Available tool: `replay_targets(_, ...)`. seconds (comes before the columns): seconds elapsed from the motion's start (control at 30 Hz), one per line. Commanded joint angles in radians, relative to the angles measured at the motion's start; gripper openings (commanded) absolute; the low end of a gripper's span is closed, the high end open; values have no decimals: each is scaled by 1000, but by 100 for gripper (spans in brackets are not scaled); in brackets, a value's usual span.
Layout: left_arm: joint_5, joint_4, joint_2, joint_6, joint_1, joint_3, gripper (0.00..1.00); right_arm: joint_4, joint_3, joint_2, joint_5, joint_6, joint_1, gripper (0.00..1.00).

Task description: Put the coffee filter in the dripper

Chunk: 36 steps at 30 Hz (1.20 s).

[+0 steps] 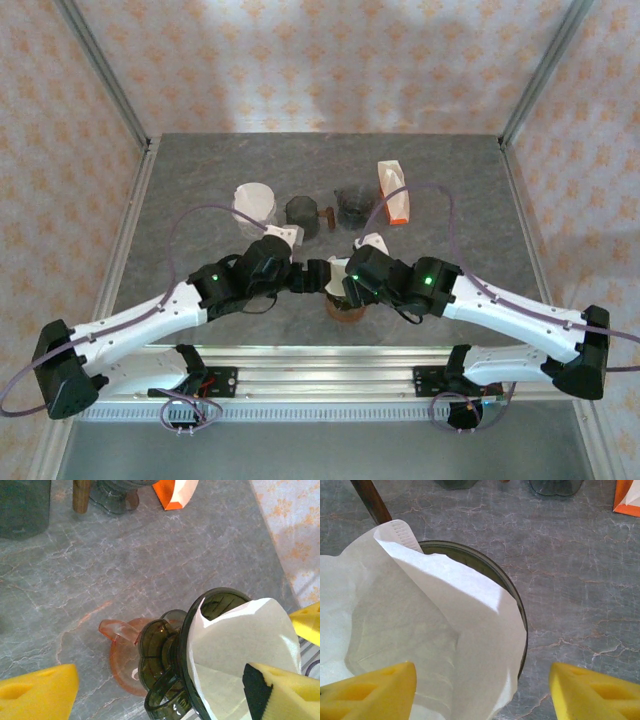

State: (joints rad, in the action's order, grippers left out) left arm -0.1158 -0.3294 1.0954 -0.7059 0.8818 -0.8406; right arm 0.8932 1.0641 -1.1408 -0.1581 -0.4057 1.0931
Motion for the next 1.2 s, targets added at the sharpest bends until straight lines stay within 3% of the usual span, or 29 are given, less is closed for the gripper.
replay_targets(0.0,-2,5,22,4,-6,-9,84,31,2,9,-51,-15,8,77)
replay_targets(0.1,-9,-4,34,6,-7,-8,78,33,31,22,-69,-26,-1,86)
replay_targets(0.4,-2,-2,19,0,-9,6,78,33,108,-72,60,26,-146,87)
replay_targets(1.17,-12,12,23,-4,-14,21,78,74,112,-238,98,75,-178,87)
